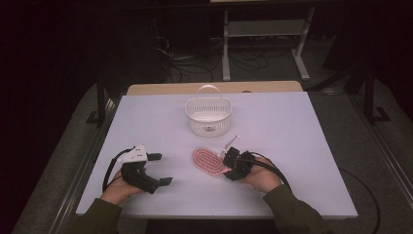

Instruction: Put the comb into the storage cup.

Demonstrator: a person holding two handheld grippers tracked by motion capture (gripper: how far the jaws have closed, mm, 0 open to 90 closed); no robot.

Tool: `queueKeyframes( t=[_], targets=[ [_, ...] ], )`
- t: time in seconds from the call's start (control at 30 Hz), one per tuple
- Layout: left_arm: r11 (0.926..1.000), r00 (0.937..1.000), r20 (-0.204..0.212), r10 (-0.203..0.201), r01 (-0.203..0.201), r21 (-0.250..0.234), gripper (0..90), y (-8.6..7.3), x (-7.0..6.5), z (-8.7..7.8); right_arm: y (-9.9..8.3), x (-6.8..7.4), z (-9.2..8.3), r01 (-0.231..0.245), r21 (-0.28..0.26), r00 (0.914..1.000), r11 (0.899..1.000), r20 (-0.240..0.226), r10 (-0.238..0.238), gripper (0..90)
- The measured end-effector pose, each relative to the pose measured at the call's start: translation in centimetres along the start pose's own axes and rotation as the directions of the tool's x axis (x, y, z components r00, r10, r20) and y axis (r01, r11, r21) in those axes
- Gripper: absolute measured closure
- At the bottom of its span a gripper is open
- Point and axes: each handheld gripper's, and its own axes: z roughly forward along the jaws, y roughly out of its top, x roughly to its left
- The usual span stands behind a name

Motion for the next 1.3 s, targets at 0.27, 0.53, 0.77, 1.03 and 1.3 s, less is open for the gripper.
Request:
queueKeyframes(
  t=[0.27,0.53,0.77,1.03,1.3],
  targets=[
    [1.0000,1.0000,-0.001,0.000,0.000,0.000,0.0,0.0,0.1,0.0,-0.3,-0.3,-0.1,0.003,-0.022,0.9998,1.000,-0.022,-0.004,68.6],
    [1.0000,1.0000,-0.001,0.001,-0.001,0.001,0.0,0.0,0.0,0.0,-0.8,-1.0,-0.6,-0.025,-0.055,0.9990,0.998,-0.038,0.023,68.6],
    [1.0000,1.0000,-0.004,-0.003,0.003,-0.002,0.0,0.0,0.1,0.0,-1.3,-1.7,-1.5,-0.042,-0.128,0.9978,0.991,-0.057,0.035,68.5],
    [1.0000,1.0000,-0.003,-0.002,0.002,-0.001,0.0,0.0,0.1,0.0,-1.8,-2.3,-2.5,-0.071,-0.224,0.9950,0.972,-0.085,0.053,68.5],
    [1.0000,1.0000,-0.002,-0.001,0.001,0.000,0.0,0.0,0.1,0.0,-2.3,-2.7,-3.2,-0.083,-0.305,0.9941,0.949,-0.091,0.058,68.5]
  ],
)
